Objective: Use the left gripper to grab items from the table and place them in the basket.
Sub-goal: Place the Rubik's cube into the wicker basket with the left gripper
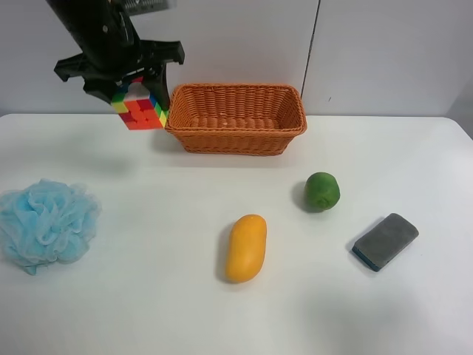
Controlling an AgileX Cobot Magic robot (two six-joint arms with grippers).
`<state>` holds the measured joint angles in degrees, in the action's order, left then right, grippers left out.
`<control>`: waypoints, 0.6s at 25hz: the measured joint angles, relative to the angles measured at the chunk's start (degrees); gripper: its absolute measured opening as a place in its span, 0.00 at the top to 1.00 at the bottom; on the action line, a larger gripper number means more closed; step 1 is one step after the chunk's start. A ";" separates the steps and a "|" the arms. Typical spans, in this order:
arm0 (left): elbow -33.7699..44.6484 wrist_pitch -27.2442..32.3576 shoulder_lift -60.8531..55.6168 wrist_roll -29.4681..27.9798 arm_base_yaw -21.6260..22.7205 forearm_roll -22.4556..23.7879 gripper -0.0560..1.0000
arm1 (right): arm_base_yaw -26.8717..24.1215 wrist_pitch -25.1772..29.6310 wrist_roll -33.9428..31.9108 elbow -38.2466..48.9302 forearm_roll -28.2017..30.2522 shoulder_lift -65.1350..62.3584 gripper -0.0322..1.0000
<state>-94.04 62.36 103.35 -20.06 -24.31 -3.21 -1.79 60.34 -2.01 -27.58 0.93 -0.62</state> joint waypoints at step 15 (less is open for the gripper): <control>-38.55 2.88 27.19 9.01 0.00 0.16 0.41 | 0.00 0.00 0.00 0.00 0.00 0.00 0.01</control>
<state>-132.59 65.24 130.53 -11.04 -24.31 -3.05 -1.79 60.34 -2.01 -27.58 0.93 -0.62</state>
